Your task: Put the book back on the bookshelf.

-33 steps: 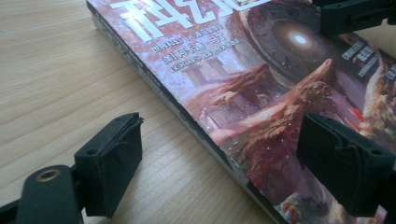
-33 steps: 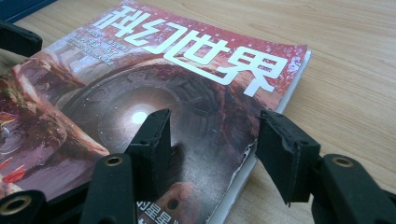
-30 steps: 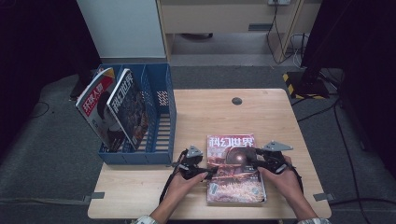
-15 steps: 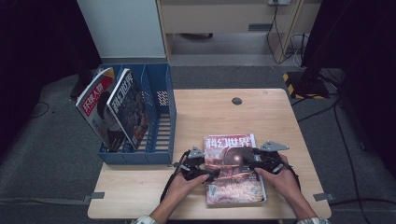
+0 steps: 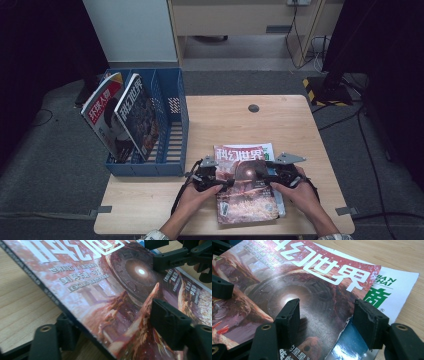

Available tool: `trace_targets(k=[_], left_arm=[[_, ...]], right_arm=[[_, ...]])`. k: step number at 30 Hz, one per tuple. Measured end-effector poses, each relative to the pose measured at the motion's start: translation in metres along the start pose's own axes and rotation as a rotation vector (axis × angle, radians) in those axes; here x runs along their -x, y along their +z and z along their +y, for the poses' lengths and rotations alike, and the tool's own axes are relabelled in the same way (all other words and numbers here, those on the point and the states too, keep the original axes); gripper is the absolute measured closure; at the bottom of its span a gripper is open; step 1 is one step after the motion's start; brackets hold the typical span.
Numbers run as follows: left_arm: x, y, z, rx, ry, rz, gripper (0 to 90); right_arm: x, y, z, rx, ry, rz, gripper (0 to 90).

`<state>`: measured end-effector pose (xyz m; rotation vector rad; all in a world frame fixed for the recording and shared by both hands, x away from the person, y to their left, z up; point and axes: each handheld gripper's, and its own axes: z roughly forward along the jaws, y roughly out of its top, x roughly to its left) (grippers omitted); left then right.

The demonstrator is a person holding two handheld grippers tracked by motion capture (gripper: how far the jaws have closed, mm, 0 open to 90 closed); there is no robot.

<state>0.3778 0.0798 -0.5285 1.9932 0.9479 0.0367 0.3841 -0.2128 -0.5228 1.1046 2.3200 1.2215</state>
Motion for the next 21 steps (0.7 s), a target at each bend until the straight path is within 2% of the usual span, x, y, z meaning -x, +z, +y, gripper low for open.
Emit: trace_targets(k=[3, 4, 5, 8, 11, 15, 17, 21], left_arm=[[-0.004, -0.001, 0.000, -0.004, -0.039, -0.012, 35.0], [-0.004, -0.001, 0.000, -0.004, -0.039, -0.012, 37.2], [-0.005, -0.002, 0.001, -0.002, -0.056, -0.016, 39.0], [-0.005, -0.003, 0.001, -0.003, -0.054, -0.015, 40.3], [-0.003, -0.005, 0.002, -0.007, -0.030, -0.006, 40.9], [-0.001, -0.006, 0.004, -0.011, -0.012, -0.001, 41.5], [-0.001, -0.009, 0.008, -0.015, -0.006, -0.005, 42.6], [-0.004, -0.012, 0.013, 0.006, -0.038, -0.010, 41.5]], right_arm=[[0.000, 0.000, 0.001, -0.007, 0.003, 0.000, 36.8], [0.000, 0.000, 0.001, -0.007, 0.003, 0.000, 36.8], [0.001, 0.002, 0.002, -0.010, 0.009, -0.011, 32.2], [0.002, 0.005, 0.004, -0.012, 0.025, -0.016, 29.5], [0.005, 0.012, 0.008, -0.006, 0.056, -0.018, 27.8], [0.004, 0.017, 0.011, -0.011, 0.052, -0.014, 23.7], [0.003, 0.018, 0.013, -0.024, 0.032, -0.018, 24.9], [0.003, 0.017, 0.013, -0.026, 0.030, -0.011, 29.6]])
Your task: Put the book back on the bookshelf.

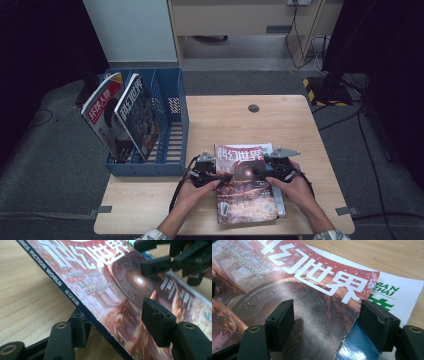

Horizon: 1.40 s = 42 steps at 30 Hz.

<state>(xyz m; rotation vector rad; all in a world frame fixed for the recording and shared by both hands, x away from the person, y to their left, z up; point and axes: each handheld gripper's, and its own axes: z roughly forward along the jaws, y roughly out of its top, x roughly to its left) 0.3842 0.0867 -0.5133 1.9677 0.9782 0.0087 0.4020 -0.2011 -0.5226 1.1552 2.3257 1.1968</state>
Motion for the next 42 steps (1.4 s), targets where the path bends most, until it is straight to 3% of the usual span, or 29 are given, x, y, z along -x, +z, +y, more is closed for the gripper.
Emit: trace_targets(k=[3, 8, 13, 16, 19, 23, 28, 31, 36, 42], left_arm=[[-0.002, -0.001, 0.001, 0.003, -0.004, 0.003, 41.0], [-0.010, -0.005, 0.003, 0.022, -0.052, -0.012, 41.0], [-0.014, -0.008, 0.004, 0.029, -0.063, -0.016, 41.9], [-0.015, -0.008, 0.004, 0.010, -0.070, 0.006, 44.9], [-0.016, -0.009, 0.003, -0.011, -0.072, 0.022, 55.2], [-0.014, -0.011, 0.005, -0.018, -0.092, 0.018, 60.0], [-0.014, -0.013, 0.011, -0.047, -0.091, 0.015, 61.0], [-0.014, -0.014, 0.013, -0.051, -0.085, 0.017, 60.0], [-0.017, -0.015, 0.017, -0.052, -0.095, 0.010, 63.1], [-0.016, -0.013, 0.021, -0.065, -0.090, 0.016, 65.4]], right_arm=[[-0.001, 0.000, 0.000, 0.005, -0.012, -0.001, 32.4], [-0.006, 0.001, 0.001, 0.018, -0.058, 0.011, 37.4], [-0.011, 0.004, 0.001, 0.020, -0.080, 0.044, 37.5], [-0.016, 0.005, 0.002, 0.018, -0.109, 0.067, 37.3], [-0.015, 0.006, 0.002, 0.009, -0.080, 0.072, 35.6], [-0.012, 0.008, 0.004, -0.008, -0.054, 0.053, 25.9], [-0.012, 0.009, 0.005, -0.012, -0.047, 0.060, 26.9], [-0.011, 0.007, 0.007, -0.015, -0.028, 0.096, 27.7], [-0.008, 0.007, 0.009, -0.024, -0.015, 0.112, 30.2], [-0.010, 0.011, 0.012, -0.046, -0.023, 0.101, 29.6]])
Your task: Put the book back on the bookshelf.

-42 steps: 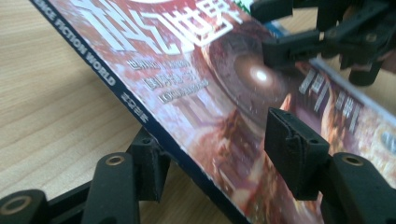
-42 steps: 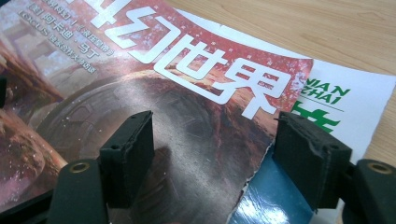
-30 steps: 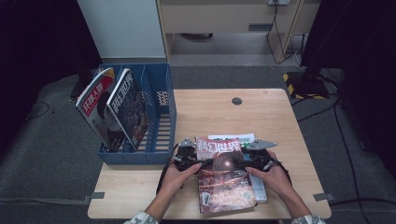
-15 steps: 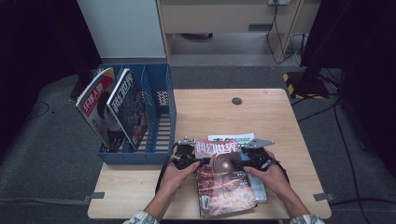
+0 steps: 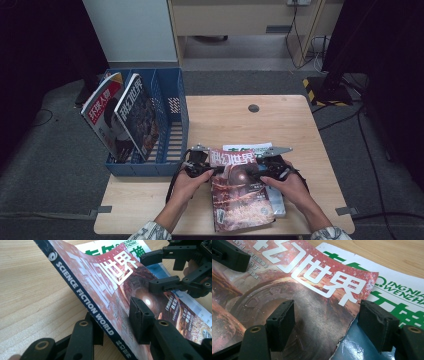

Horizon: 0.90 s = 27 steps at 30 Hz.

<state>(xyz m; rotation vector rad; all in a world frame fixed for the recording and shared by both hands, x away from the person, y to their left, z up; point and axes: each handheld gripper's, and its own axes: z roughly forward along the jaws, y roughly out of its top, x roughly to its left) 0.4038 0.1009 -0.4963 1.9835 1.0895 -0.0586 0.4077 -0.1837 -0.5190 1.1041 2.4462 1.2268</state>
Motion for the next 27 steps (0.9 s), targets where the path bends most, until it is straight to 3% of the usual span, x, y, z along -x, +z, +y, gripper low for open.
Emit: trace_targets(k=[3, 8, 17, 27], left_arm=[[0.000, 0.004, 0.004, -0.013, -0.013, 0.009, 62.4], [0.004, 0.010, 0.016, -0.035, -0.023, 0.016, 53.6], [0.003, 0.016, 0.029, -0.040, -0.017, 0.011, 52.2], [-0.004, 0.030, 0.033, -0.048, -0.062, -0.032, 52.5]], right_arm=[[-0.001, -0.001, 0.000, -0.005, 0.007, 0.006, 29.0], [-0.001, 0.000, -0.002, -0.002, -0.027, 0.000, 29.0], [-0.003, 0.000, -0.002, -0.005, -0.038, -0.010, 29.2], [-0.002, -0.001, -0.002, -0.005, -0.042, -0.006, 31.8]])
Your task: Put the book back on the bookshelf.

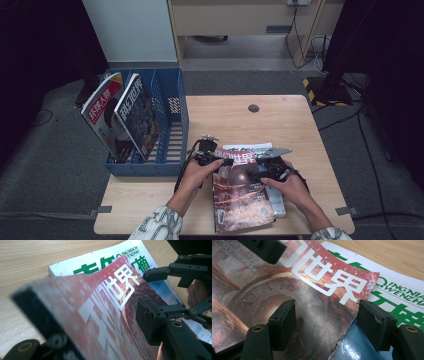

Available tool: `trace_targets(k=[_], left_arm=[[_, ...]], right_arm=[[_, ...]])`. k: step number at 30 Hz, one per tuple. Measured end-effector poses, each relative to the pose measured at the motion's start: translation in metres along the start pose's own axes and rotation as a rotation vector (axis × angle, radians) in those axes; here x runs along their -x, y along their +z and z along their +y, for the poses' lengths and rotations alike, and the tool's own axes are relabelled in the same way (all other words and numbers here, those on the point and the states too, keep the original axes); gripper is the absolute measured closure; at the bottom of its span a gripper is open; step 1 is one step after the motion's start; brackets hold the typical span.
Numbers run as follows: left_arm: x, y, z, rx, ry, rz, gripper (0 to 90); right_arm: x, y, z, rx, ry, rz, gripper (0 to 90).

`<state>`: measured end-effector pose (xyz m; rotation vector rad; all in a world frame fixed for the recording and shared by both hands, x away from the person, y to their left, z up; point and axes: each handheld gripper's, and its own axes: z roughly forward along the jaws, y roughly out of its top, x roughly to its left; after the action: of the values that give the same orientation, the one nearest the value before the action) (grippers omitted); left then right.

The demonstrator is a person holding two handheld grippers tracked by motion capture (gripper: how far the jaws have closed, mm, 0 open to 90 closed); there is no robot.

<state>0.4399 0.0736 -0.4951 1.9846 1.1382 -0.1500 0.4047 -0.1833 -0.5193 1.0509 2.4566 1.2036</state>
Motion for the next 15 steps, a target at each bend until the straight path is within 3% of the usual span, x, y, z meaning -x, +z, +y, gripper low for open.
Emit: trace_targets(k=[7, 12, 15], left_arm=[[-0.0041, 0.0047, 0.0002, -0.007, -0.028, -0.008, 54.5], [-0.0040, 0.0025, -0.0004, 0.010, -0.051, -0.003, 66.0], [-0.0009, -0.0001, 0.0003, 0.028, -0.049, -0.004, 71.8]], right_arm=[[-0.0011, -0.0003, -0.0007, 0.011, -0.026, -0.008, 32.1], [-0.0032, -0.0012, -0.0017, 0.019, -0.050, -0.020, 32.3], [-0.0025, -0.0018, -0.0027, 0.022, -0.032, -0.018, 31.4]])
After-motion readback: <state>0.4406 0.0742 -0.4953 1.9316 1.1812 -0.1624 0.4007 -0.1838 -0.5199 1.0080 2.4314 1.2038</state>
